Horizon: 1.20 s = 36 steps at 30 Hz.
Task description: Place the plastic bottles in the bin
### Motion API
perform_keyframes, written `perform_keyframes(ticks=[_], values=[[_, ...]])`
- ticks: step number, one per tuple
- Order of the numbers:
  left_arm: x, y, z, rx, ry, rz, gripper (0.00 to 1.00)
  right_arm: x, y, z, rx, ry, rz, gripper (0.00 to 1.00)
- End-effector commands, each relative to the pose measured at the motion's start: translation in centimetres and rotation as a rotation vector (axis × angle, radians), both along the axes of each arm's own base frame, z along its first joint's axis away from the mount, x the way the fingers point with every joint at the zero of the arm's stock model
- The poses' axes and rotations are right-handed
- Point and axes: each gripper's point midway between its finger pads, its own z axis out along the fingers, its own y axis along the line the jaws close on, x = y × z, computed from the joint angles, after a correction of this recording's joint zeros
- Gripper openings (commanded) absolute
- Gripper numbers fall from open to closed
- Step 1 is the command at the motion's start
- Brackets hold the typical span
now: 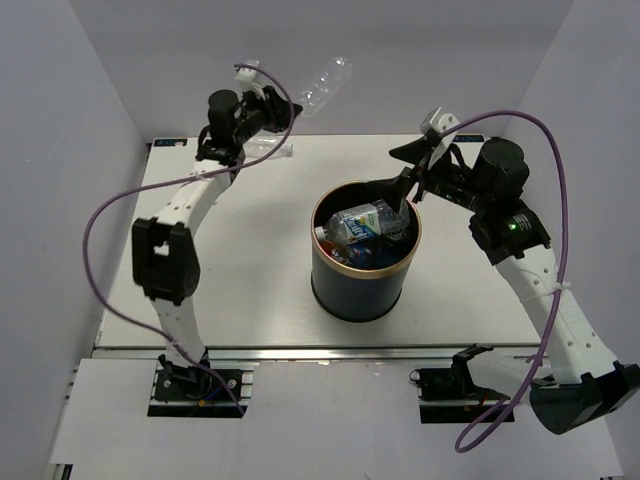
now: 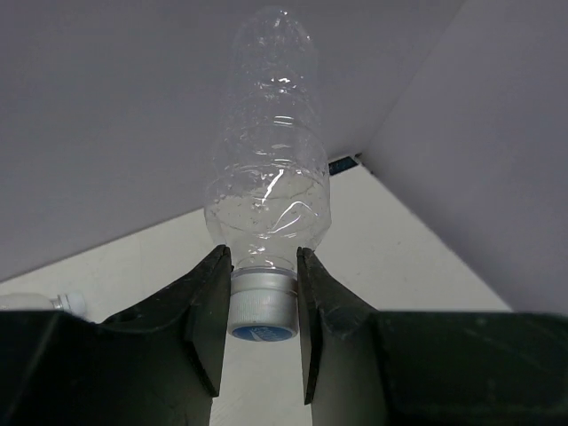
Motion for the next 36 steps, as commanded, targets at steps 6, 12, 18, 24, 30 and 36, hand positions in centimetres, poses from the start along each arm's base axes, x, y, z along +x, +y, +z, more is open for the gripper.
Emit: perform_keyframes(ticks=[6, 12, 18, 24, 30, 36], values=[[-10.8, 0.8, 10.9, -0.129, -0.126, -0.083, 0.0, 0.3, -2.8, 2.9, 0.151, -0.01, -0.199, 0.88], [-21.3, -2.9, 13.4, -0.185, -0.159, -0.232, 0.0, 2.4, -8.3, 2.8, 0.241, 0.032, -0.551, 0.88], [-27.8, -6.7, 11.3, -0.223, -0.09, -0.368, 0.0, 2.4, -16.8, 1.6, 0.326, 0.068, -1.012, 0.88], [-32.4, -10.3, 9.0, -0.222, -0.026, -0.493, 0.0, 1.4, -19.5, 1.1, 0.318, 0.054, -1.133, 0.89], [-34.1, -12.6, 6.3, -0.162, 0.039, -0.47, 0.0, 0.2, -20.7, 1.8, 0.321, 0.027, -1.167, 0.89], [-32.7, -11.9, 4.7, -0.139, 0.078, -0.356, 0.0, 1.6, -16.0, -0.5, 0.249, 0.085, -0.935, 0.89]])
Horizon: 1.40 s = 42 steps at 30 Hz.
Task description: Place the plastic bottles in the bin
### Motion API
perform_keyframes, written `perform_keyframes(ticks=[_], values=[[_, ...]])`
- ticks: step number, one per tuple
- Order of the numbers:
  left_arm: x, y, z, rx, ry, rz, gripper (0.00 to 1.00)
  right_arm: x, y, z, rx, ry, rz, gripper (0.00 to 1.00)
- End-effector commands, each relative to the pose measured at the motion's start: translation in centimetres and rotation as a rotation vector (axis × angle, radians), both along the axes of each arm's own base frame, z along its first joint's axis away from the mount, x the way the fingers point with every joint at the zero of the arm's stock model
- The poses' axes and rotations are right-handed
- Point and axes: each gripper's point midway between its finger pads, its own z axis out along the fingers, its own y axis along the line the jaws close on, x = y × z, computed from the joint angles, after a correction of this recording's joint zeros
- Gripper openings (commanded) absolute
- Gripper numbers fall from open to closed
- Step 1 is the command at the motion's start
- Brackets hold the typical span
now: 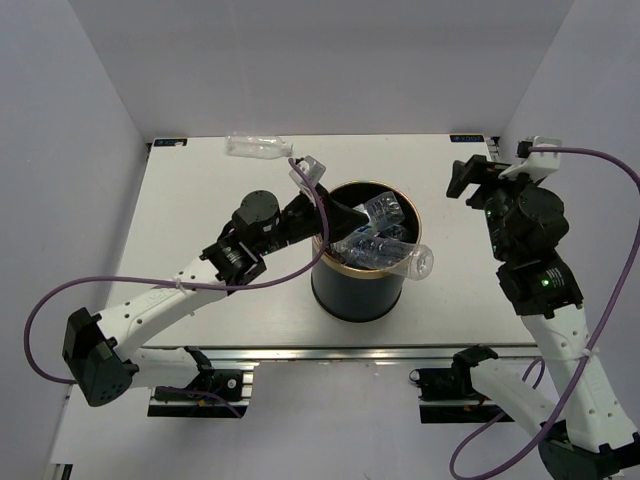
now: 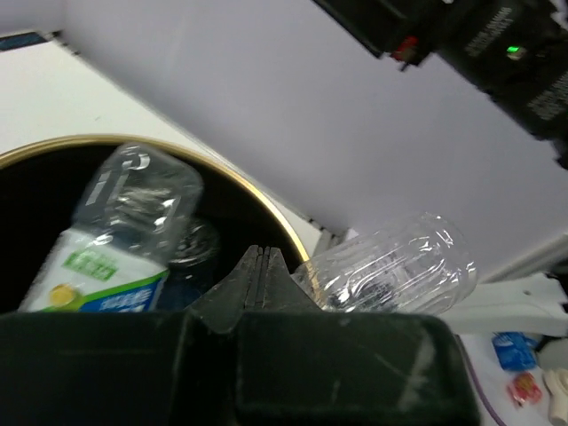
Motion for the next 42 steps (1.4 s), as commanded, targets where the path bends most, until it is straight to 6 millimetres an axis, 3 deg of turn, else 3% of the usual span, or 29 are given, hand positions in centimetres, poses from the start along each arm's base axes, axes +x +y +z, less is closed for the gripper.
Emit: perform_keyframes(ticks=[1, 5, 6, 9, 10, 14, 15, 16, 18, 19, 23, 25, 29, 31, 32, 34, 37, 38, 40, 41, 42], values=[[1.4, 1.3, 0.1, 0.022, 0.0, 0.108, 0.0, 0.7, 2.3, -0.6, -0.011, 0.009, 0.118, 0.89], [2.5, 1.8, 1.7, 0.028, -0.021, 0.176, 0.0, 0.5, 3.0, -0.1, -0.013, 0.008, 0.159, 0.89], [3.3, 2.2, 3.0, 0.016, -0.034, 0.224, 0.07, 0.2, 3.6, 0.1, -0.02, -0.001, 0.2, 0.89], [4.9, 2.8, 3.4, 0.058, -0.033, 0.313, 0.09, -0.9, 5.7, 0.5, -0.068, -0.026, 0.341, 0.89], [6.3, 3.9, 4.3, 0.067, -0.028, 0.412, 0.13, -1.7, 6.1, 0.9, -0.083, -0.046, 0.378, 0.89], [9.5, 6.2, 4.7, 0.131, -0.021, 0.608, 0.33, -5.7, 8.9, 2.1, -0.126, -0.11, 0.609, 0.89], [10.5, 7.1, 4.6, 0.14, -0.017, 0.642, 0.39, -6.5, 9.1, 2.0, -0.131, -0.112, 0.636, 0.89], [11.2, 7.7, 4.6, 0.14, -0.002, 0.663, 0.57, -7.0, 9.2, 2.3, -0.132, -0.111, 0.653, 0.89], [13.4, 9.8, 3.7, 0.153, 0.032, 0.731, 0.79, -6.9, 9.1, 1.5, -0.1, -0.058, 0.646, 0.89], [14.3, 10.7, 2.9, 0.151, 0.065, 0.756, 0.98, -6.5, 9.1, 0.0, -0.085, -0.009, 0.634, 0.89], [18.2, 15.7, 0.1, 0.186, 0.165, 0.886, 0.98, -5.8, 9.0, -3.7, -0.054, 0.091, 0.612, 0.89], [19.2, 16.9, -1.0, 0.194, 0.186, 0.925, 0.98, -5.6, 9.2, -4.6, -0.049, 0.115, 0.616, 0.89], [22.3, 20.7, -2.9, 0.189, 0.244, 1.031, 0.98, -5.6, 11.5, -6.2, -0.027, 0.134, 0.742, 0.89], [23.8, 20.7, -5.0, 0.185, 0.312, 0.995, 0.98, -5.5, 12.5, -6.6, -0.024, 0.148, 0.799, 0.89], [24.6, 21.7, -5.4, 0.179, 0.335, 1.003, 0.98, -5.2, 12.8, -6.3, -0.028, 0.153, 0.807, 0.89], [25.7, 21.9, -7.8, 0.205, 0.386, 0.998, 0.98, -4.9, 12.8, -5.8, -0.048, 0.137, 0.809, 0.89], [27.2, 22.5, -9.6, 0.229, 0.397, 1.05, 0.98, -4.8, 12.9, -4.5, -0.067, 0.081, 0.815, 0.89], [28.2, 22.7, -11.5, 0.255, 0.422, 1.066, 0.98, -4.7, 12.8, -3.6, -0.074, 0.049, 0.809, 0.89], [29.8, 23.4, -11.8, 0.244, 0.434, 1.1, 0.98, -3.5, 11.4, -2.7, -0.072, 0.03, 0.702, 0.89], [30.9, 23.5, -14.4, 0.279, 0.479, 1.116, 0.98, -3.0, 10.7, -2.1, -0.068, 0.019, 0.648, 0.89], [32.3, 23.7, -13.5, 0.246, 0.473, 1.136, 0.98, -2.6, 9.6, -0.9, -0.057, -0.008, 0.577, 0.89]])
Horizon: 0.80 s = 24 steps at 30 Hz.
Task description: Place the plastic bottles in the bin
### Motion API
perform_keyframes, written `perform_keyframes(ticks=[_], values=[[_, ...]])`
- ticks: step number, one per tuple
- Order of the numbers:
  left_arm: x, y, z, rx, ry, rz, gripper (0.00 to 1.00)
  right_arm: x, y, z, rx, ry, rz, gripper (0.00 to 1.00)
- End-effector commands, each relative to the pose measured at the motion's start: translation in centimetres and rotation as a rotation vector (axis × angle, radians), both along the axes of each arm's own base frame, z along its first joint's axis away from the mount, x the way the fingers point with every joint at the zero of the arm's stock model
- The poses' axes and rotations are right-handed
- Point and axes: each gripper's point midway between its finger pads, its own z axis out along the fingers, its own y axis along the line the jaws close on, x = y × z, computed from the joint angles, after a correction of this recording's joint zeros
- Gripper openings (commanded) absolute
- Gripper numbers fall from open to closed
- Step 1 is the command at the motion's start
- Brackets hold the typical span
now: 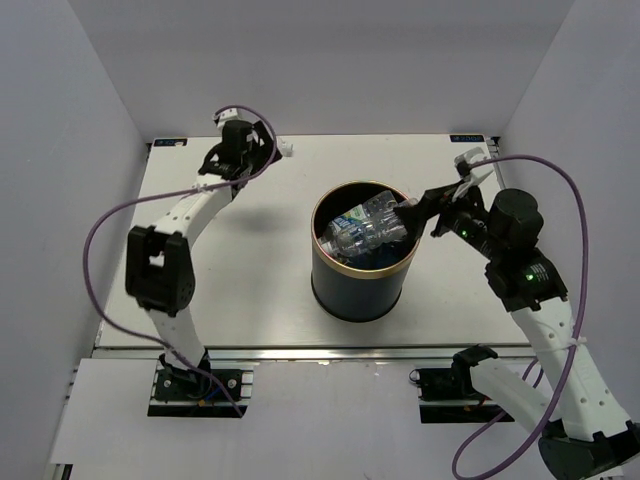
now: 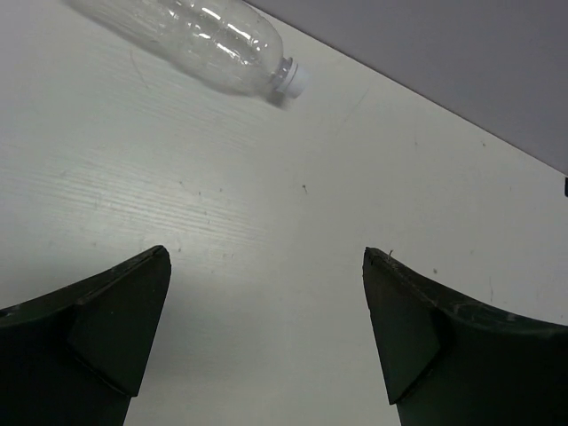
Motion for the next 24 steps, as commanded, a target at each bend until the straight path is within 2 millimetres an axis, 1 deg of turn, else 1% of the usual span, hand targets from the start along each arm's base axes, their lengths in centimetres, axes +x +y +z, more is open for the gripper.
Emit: perform_keyframes(ticks=[1, 2, 3, 4, 5, 6, 7, 8, 9, 10, 11, 12, 13, 14, 15, 16, 18, 19, 22, 23, 24], values=[[3.7, 1.4, 1.7, -0.037, -0.051, 0.096, 0.98, 2.3, -4.5, 6.4, 0.062, -0.175, -0.297, 0.89], [4.9, 1.8, -1.5, -0.03, 0.01, 0.121, 0.98, 2.7, -5.9, 7.1, 0.07, -0.19, -0.381, 0.89], [6.0, 1.8, -1.9, -0.062, 0.013, 0.137, 0.98, 3.0, -7.4, 8.1, 0.082, -0.208, -0.465, 0.89], [7.6, 2.3, -0.8, -0.097, -0.016, 0.147, 0.98, 3.5, -10.4, 8.4, 0.082, -0.212, -0.637, 0.89], [9.0, 2.4, -2.9, -0.131, -0.003, 0.174, 0.98, 3.9, -11.6, 8.5, 0.08, -0.214, -0.713, 0.89], [9.9, 2.8, -3.3, -0.152, -0.013, 0.191, 0.98, 4.0, -12.8, 8.8, 0.082, -0.22, -0.782, 0.89], [11.1, 3.5, -2.9, -0.178, -0.037, 0.213, 0.98, 4.0, -14.4, 9.2, 0.081, -0.228, -0.873, 0.89], [12.0, 3.8, -3.2, -0.213, -0.045, 0.239, 0.98, 4.3, -14.7, 9.1, 0.06, -0.231, -0.898, 0.89], [12.8, 4.0, -5.9, -0.211, -0.009, 0.261, 0.98, 4.5, -15.0, 9.1, 0.049, -0.236, -0.914, 0.89], [14.2, 4.4, -4.4, -0.227, -0.047, 0.281, 0.98, 5.2, -15.0, 9.1, 0.039, -0.24, -0.92, 0.89], [14.7, 5.2, -5.3, -0.213, -0.031, 0.324, 0.98, 5.6, -15.0, 8.9, 0.024, -0.236, -0.921, 0.89], [15.4, 5.4, -8.3, -0.208, 0.009, 0.347, 0.98, 6.0, -15.0, 8.8, 0.008, -0.23, -0.924, 0.89], [16.0, 5.9, -8.6, -0.208, 0.008, 0.364, 0.98, 6.7, -15.1, 8.3, -0.009, -0.217, -0.933, 0.89], [16.9, 6.2, -7.7, -0.219, -0.018, 0.374, 0.98, 7.0, -15.2, 8.1, -0.015, -0.216, -0.941, 0.89], [17.3, 6.4, -8.4, -0.235, -0.014, 0.388, 0.98, 7.3, -15.6, 7.9, -0.022, -0.215, -0.949, 0.89], [17.6, 7.0, -9.8, -0.238, -0.006, 0.402, 0.98, 7.6, -15.7, 7.7, -0.025, -0.213, -0.951, 0.89], [18.2, 7.6, -10.6, -0.267, -0.027, 0.424, 0.98, 8.1, -16.0, 7.1, -0.032, -0.208, -0.953, 0.89], [18.5, 8.1, -11.3, -0.269, -0.033, 0.433, 0.98, 8.5, -15.8, 6.7, -0.038, -0.202, -0.939, 0.89], [19.7, 8.4, -11.6, -0.293, -0.082, 0.429, 0.98, 9.2, -16.2, 5.6, -0.058, -0.182, -0.939, 0.89], [20.1, 8.2, -13.1, -0.296, -0.079, 0.422, 0.98, 9.4, -16.3, 5.2, -0.063, -0.174, -0.943, 0.89], [20.7, 8.0, -12.2, -0.308, -0.103, 0.412, 0.98, 9.6, -16.8, 5.0, -0.068, -0.169, -0.956, 0.89]])
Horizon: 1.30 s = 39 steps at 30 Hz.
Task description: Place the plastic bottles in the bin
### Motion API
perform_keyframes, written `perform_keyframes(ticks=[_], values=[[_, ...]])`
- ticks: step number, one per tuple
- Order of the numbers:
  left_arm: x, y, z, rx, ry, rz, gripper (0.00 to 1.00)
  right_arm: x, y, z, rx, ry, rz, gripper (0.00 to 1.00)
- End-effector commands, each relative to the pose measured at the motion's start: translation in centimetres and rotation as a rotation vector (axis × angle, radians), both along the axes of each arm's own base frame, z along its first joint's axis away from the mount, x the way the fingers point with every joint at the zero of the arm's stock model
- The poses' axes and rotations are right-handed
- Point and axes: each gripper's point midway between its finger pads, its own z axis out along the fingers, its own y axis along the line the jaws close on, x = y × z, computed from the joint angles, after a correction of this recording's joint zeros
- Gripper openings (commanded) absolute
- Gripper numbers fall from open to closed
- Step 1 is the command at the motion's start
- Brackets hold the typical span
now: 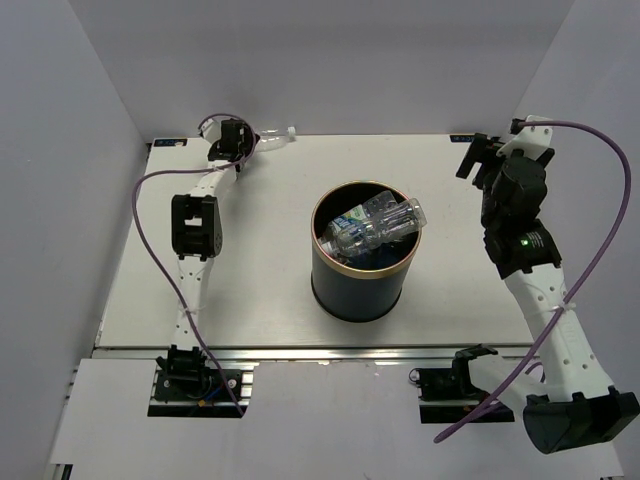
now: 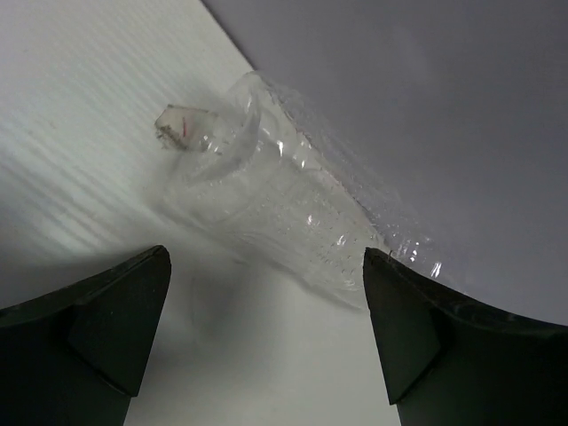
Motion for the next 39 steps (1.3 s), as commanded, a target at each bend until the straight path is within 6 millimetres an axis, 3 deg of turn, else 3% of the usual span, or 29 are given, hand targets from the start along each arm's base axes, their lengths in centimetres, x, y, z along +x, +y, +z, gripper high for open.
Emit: perform_keyframes(ticks=[1, 2, 9, 11, 13, 20, 22, 24, 25, 26, 27, 31, 32, 35, 36, 37, 39], values=[[2.4, 0.3, 2.5, -0.029, -0.116, 0.013, 0.98, 0.7, -0.9, 0.9, 0.003, -0.051, -0.023, 0.89], [2.6, 0.3, 1.1, -0.029, -0.109, 0.018, 0.98, 0.8, -1.1, 0.8, 0.004, -0.047, -0.031, 0.89], [4.1, 1.8, -0.6, -0.117, -0.187, 0.106, 0.98, 1.9, -1.9, -0.3, 0.002, -0.026, -0.034, 0.89], [5.0, 2.1, 0.6, -0.168, -0.255, 0.112, 0.98, 2.0, -2.2, -0.3, -0.003, -0.025, -0.044, 0.89], [5.5, 2.0, 0.2, -0.189, -0.28, 0.11, 0.98, 1.9, -2.7, -0.4, -0.006, -0.026, -0.061, 0.89], [6.5, 2.2, 2.2, -0.283, -0.414, 0.151, 0.98, 2.1, -2.6, -0.5, -0.017, -0.031, -0.049, 0.89], [6.6, 2.2, 3.0, -0.293, -0.433, 0.146, 0.82, 1.9, -2.6, -0.4, -0.021, -0.033, -0.05, 0.89], [6.5, 2.0, 3.6, -0.285, -0.44, 0.124, 0.59, 1.8, -2.7, -0.6, -0.021, -0.031, -0.055, 0.89], [6.5, 2.1, 4.4, -0.272, -0.447, 0.118, 0.44, 1.7, -2.8, 0.1, -0.017, -0.06, -0.057, 0.89], [6.4, 2.2, 5.9, -0.244, -0.456, 0.113, 0.39, 1.6, -2.8, 0.2, -0.018, -0.066, -0.057, 0.89], [6.0, 2.5, 5.6, -0.228, -0.44, 0.114, 0.33, 1.6, -2.7, 0.3, -0.016, -0.071, -0.051, 0.89], [4.8, 2.1, 9.4, -0.215, -0.472, 0.048, 0.11, 1.5, -2.2, 0.6, -0.017, -0.086, -0.022, 0.9], [4.3, 1.9, 12.3, -0.188, -0.496, 0.022, 0.08, 1.5, -2.2, 0.6, -0.018, -0.086, -0.016, 0.89], [2.9, 0.8, 15.2, -0.134, -0.498, -0.072, 0.01, 1.4, -1.8, 0.9, -0.018, -0.094, 0.01, 0.89], [1.8, 0.5, 19.7, -0.121, -0.554, -0.103, 0.0, 1.2, -1.4, 1.3, -0.017, -0.106, 0.03, 0.89], [0.9, 0.4, 20.1, -0.102, -0.545, -0.122, 0.0, 1.1, -1.3, 1.3, -0.016, -0.111, 0.042, 0.89], [-1.0, -0.6, 23.8, -0.039, -0.585, -0.203, 0.0, 0.7, -0.7, 1.6, -0.016, -0.125, 0.076, 0.89]])
